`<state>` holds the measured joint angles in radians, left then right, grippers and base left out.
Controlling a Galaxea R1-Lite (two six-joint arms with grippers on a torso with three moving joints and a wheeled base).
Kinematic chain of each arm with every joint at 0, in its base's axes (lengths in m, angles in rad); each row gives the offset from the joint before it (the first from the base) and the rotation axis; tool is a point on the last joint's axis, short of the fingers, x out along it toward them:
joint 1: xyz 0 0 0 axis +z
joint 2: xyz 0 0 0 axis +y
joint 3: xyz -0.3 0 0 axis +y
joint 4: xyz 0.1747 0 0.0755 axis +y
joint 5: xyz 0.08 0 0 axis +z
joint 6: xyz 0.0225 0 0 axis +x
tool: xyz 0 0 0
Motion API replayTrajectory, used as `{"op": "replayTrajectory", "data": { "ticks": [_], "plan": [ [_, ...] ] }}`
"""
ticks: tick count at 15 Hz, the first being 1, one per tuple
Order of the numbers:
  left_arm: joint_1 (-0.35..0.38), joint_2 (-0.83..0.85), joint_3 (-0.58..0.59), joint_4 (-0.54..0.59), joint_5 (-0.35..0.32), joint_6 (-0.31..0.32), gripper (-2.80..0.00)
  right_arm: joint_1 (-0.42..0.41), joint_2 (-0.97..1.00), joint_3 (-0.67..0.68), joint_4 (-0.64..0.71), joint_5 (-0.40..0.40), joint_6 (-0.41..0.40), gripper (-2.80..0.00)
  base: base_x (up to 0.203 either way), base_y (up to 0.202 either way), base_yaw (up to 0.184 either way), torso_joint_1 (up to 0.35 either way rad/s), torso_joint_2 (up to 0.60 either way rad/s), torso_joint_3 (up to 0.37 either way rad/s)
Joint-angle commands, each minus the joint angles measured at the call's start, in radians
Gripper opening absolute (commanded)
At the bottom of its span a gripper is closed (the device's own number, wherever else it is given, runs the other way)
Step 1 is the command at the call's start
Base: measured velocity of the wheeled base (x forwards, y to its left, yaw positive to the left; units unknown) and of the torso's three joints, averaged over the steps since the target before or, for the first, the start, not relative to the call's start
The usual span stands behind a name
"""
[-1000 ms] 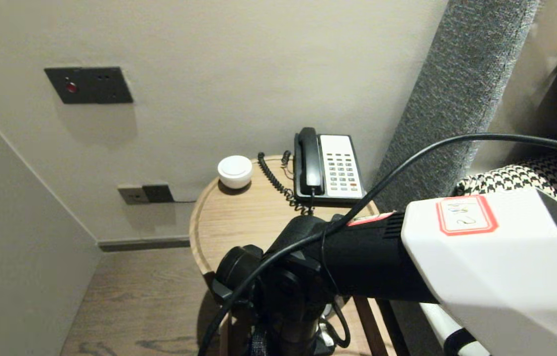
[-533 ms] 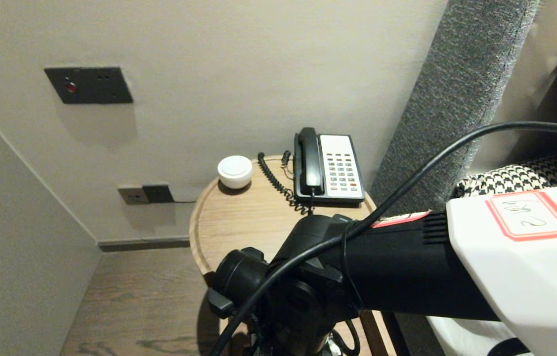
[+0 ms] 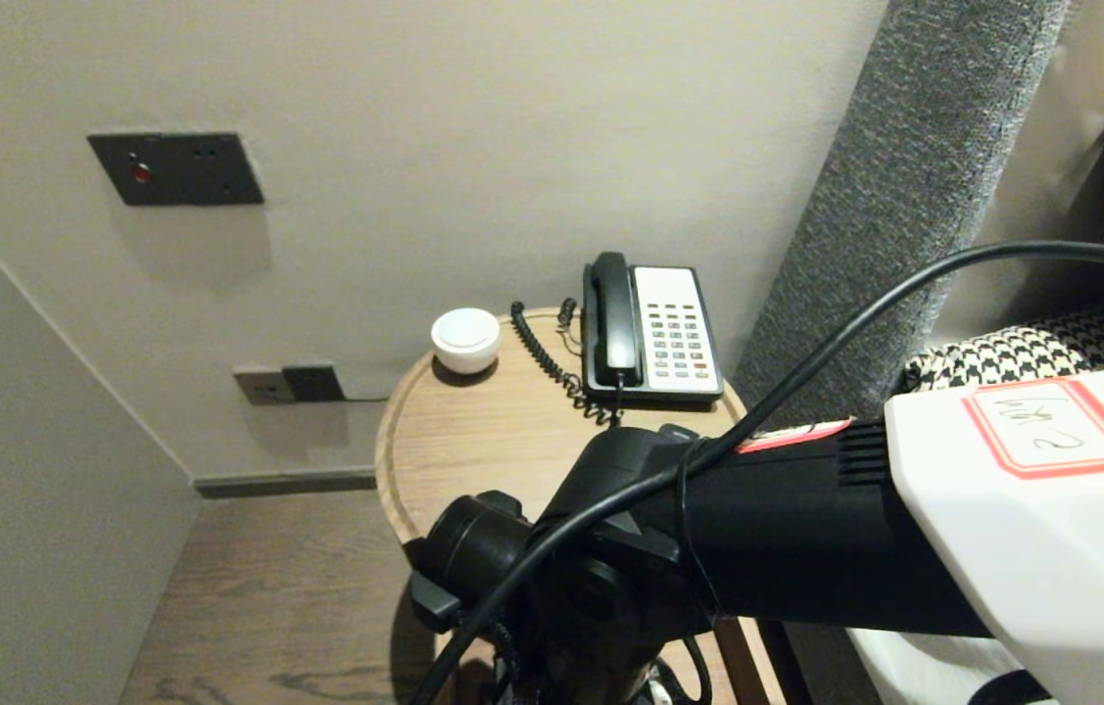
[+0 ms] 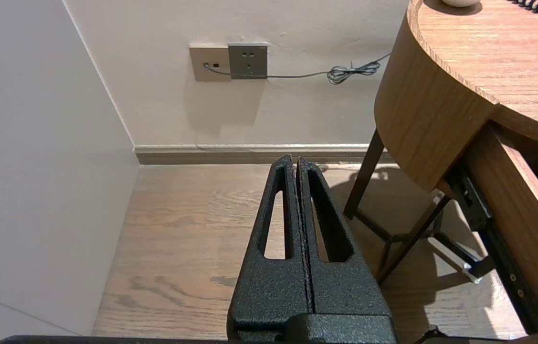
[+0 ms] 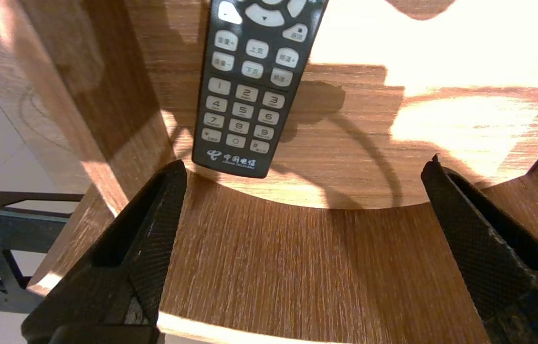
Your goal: Take the remote control out of the drawer one by one and place them on the table
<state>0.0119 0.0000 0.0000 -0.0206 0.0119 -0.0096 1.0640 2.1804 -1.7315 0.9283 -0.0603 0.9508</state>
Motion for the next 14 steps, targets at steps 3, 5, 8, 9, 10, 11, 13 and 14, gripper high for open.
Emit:
{"op": "replayTrajectory", "data": {
  "ticks": [3, 5, 8, 9, 10, 11, 13, 14],
  "plan": [
    [0.000, -0.003, 0.000, -0.001, 0.000, 0.000, -2.80, -0.011, 0.000, 0.001, -0.006, -0.035, -0.028, 0.00, 0.000, 0.000, 0.000, 0.000, 0.00, 0.000],
    [0.000, -0.002, 0.000, -0.001, 0.000, 0.000, -2.80, -0.011, 0.015, 0.007, -0.024, -0.103, -0.041, 0.00, 0.000, 0.000, 0.000, 0.000, 0.00, 0.000],
    [0.000, -0.002, 0.000, 0.001, 0.000, -0.001, -2.80, 0.008, 0.040, 0.007, -0.058, -0.165, -0.041, 0.00, 0.000, 0.000, 0.000, 0.000, 0.00, 0.000],
    [0.000, -0.003, 0.000, 0.000, 0.000, 0.000, -2.80, 0.013, 0.056, 0.008, -0.059, -0.185, -0.040, 0.00, 0.000, 0.000, 0.000, 0.000, 0.00, 0.000],
    [0.000, -0.003, 0.000, -0.001, 0.000, -0.001, -2.80, 0.016, 0.062, 0.007, -0.061, -0.194, -0.040, 0.00, 0.000, 0.000, 0.000, 0.000, 0.00, 0.000],
    [0.002, -0.002, 0.000, -0.001, 0.000, 0.000, -2.80, 0.027, 0.072, 0.003, -0.076, -0.213, -0.040, 0.00, 0.000, 0.000, 0.000, 0.000, 0.00, 0.000],
    [0.000, -0.003, 0.000, -0.001, 0.000, -0.001, -2.80, 0.043, 0.090, 0.003, -0.090, -0.270, -0.040, 0.00, 0.000, 0.000, 0.000, 0.000, 0.00, 0.000],
    [0.000, -0.002, 0.000, -0.001, 0.000, 0.000, -2.80, 0.050, 0.102, -0.001, -0.091, -0.298, -0.040, 0.00, 0.000, 0.000, 0.000, 0.000, 0.00, 0.000]
  ]
}}
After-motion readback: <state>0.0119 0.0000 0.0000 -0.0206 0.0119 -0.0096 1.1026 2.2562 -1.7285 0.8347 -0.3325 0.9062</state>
